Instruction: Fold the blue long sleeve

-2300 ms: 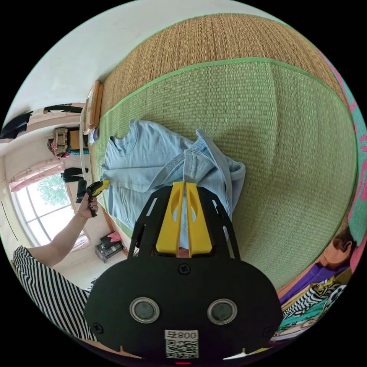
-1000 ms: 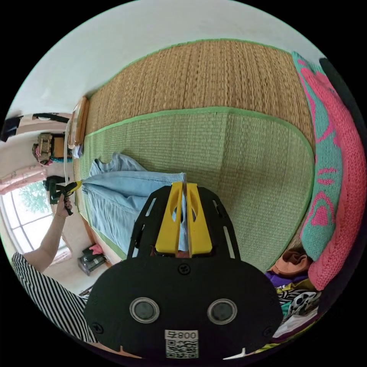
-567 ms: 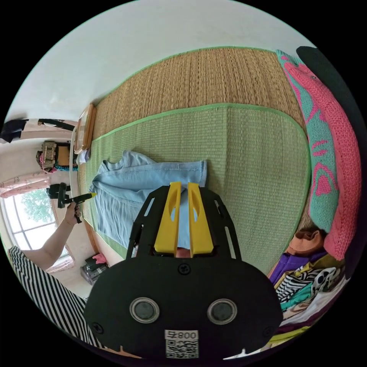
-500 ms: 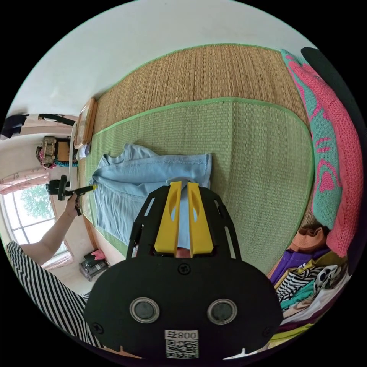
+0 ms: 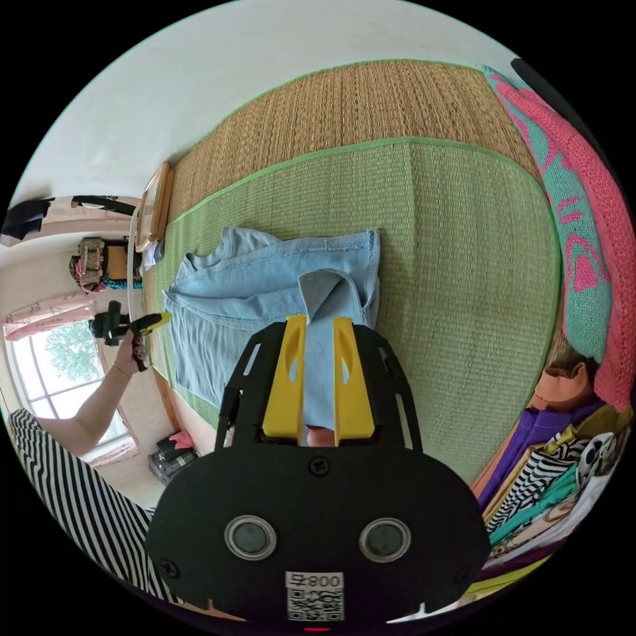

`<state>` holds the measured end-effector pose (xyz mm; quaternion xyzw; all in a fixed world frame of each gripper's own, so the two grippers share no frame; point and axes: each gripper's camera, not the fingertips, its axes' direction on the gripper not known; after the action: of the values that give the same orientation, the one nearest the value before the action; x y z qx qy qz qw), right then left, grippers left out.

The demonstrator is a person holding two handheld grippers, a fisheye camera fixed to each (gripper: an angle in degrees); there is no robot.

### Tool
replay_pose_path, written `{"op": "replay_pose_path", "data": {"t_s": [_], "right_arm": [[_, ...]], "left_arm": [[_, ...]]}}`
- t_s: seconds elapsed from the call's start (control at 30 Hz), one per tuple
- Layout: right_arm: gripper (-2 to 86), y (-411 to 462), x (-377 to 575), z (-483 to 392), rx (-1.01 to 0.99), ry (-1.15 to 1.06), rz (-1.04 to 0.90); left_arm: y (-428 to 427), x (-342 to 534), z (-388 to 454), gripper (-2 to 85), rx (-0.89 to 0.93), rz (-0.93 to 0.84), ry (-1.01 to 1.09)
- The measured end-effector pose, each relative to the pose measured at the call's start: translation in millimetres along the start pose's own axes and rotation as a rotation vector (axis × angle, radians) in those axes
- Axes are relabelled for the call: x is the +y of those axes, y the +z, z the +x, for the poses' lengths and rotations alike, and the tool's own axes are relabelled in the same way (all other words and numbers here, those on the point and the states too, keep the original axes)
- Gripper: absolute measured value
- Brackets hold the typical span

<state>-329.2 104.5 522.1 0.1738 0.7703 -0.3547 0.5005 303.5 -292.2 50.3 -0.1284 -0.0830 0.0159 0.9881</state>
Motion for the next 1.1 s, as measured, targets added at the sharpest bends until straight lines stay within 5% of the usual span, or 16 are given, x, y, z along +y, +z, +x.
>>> {"op": "replay_pose_path", "data": {"t_s": [0.4, 0.67, 0.83, 1.1], "right_arm": [[4.8, 35, -16, 8, 0.064, 0.052, -0.080], [1.1, 2, 4, 24, -0.138, 0.107, 0.090], [1.3, -17, 6, 30, -0.181, 0.135, 0.178], [4.5, 25, -33, 57, -0.189, 0.219, 0.060]], "left_arm": [[24, -30, -31, 2.7, 0.159, 0.029, -0.134], [7, -37, -32, 0.3, 0.269, 0.131, -0.073], [6, -57, -31, 0.1, 0.259, 0.167, -0.039], [28, -92, -33, 0.1, 0.137, 0.162, -0.037]]}}
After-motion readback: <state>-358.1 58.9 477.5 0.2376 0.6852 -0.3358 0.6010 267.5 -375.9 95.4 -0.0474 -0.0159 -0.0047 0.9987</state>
